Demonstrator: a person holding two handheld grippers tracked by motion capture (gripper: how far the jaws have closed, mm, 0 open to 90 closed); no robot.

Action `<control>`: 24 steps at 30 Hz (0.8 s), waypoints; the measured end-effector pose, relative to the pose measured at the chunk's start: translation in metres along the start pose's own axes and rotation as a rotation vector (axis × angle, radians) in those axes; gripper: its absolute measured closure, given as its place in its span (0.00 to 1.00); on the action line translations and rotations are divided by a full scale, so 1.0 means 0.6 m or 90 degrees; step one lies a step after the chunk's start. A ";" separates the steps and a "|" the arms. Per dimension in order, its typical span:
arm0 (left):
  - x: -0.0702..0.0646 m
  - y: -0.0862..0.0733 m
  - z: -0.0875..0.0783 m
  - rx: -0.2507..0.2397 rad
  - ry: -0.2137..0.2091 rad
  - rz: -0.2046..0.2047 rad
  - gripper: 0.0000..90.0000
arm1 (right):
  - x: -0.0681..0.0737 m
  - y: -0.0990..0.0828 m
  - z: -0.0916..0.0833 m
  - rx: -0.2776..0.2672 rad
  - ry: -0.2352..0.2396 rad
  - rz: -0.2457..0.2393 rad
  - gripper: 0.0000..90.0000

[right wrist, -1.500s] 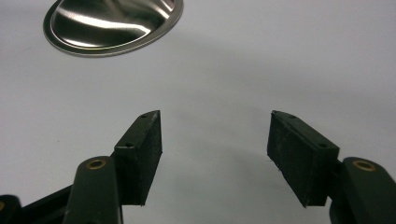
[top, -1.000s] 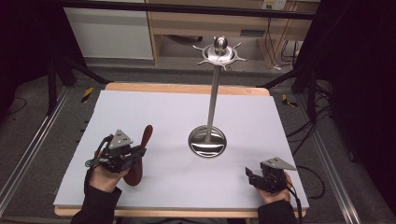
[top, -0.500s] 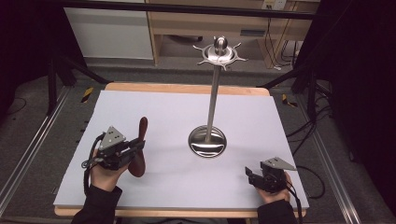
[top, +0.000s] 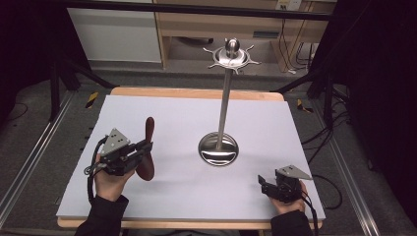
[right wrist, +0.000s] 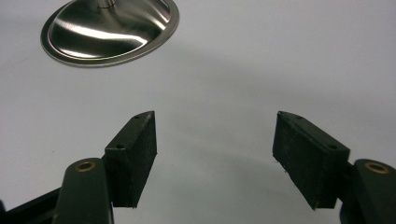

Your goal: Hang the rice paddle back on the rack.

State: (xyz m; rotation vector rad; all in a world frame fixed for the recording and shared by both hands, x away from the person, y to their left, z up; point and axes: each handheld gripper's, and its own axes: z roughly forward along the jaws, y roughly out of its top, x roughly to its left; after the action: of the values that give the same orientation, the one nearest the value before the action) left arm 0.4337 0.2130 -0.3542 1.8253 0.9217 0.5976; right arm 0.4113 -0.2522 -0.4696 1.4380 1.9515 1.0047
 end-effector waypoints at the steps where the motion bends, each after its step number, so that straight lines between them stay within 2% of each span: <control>1: -0.001 0.005 0.001 -0.005 -0.003 0.000 0.87 | 0.000 0.000 0.000 -0.001 -0.001 0.001 0.33; 10: -0.007 0.034 0.006 -0.033 -0.020 -0.006 0.87 | 0.000 0.000 0.000 -0.001 -0.005 0.001 0.33; 19: -0.024 0.081 0.008 -0.057 -0.037 0.007 0.87 | 0.000 0.000 0.000 -0.003 -0.005 0.000 0.33; 24: -0.032 0.093 0.009 -0.065 -0.044 0.013 0.87 | -0.001 0.000 0.000 -0.005 -0.006 -0.002 0.33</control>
State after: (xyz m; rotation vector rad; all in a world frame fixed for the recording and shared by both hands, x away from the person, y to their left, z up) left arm 0.4446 0.1810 -0.3056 1.7550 0.8133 0.5802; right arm 0.4114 -0.2528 -0.4695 1.4323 1.9409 1.0008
